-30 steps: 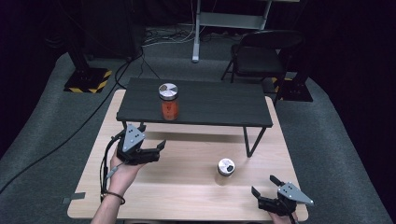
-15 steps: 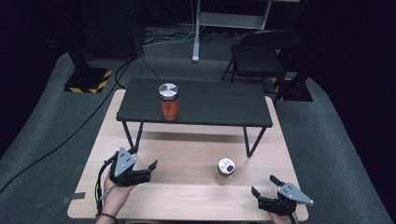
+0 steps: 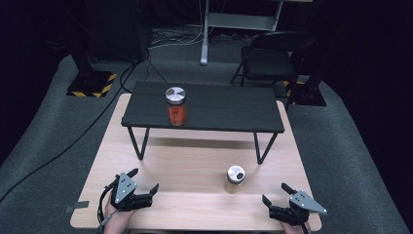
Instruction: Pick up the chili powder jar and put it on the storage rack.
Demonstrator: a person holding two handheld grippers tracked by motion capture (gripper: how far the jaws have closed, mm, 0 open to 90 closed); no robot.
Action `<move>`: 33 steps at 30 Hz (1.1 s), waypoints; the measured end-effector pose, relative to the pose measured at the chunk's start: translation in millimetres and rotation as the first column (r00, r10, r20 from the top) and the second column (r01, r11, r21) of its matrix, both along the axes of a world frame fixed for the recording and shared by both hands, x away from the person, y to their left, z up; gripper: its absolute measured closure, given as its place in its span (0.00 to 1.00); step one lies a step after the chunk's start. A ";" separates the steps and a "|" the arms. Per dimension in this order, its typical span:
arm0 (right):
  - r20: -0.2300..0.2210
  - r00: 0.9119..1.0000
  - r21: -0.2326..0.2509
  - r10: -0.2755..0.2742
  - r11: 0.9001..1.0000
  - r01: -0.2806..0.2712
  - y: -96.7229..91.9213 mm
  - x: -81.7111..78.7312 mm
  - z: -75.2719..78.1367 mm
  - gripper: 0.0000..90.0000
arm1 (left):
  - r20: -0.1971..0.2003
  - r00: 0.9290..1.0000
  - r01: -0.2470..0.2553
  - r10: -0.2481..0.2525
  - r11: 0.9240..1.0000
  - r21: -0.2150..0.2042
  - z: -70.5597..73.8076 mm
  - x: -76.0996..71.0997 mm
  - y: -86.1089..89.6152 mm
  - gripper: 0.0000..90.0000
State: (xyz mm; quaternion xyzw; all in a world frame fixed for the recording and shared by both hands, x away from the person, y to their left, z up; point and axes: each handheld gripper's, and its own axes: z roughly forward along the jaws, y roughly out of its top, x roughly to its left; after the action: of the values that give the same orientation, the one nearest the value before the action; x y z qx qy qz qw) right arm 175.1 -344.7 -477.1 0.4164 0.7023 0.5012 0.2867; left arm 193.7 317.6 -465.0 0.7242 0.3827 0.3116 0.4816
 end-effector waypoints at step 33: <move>-0.010 1.000 0.010 -0.016 1.000 0.016 0.2 -0.6 0.3 0.09 | -0.038 0.998 -0.046 0.045 0.998 -0.048 -15.1 -8.3 12.3 0.08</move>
State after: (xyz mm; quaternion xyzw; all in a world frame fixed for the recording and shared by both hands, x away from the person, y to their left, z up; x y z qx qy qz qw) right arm 174.5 -344.6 -476.8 0.4260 0.6977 0.5004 0.2852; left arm 185.5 329.9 -480.1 0.7088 0.4153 0.2998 0.4850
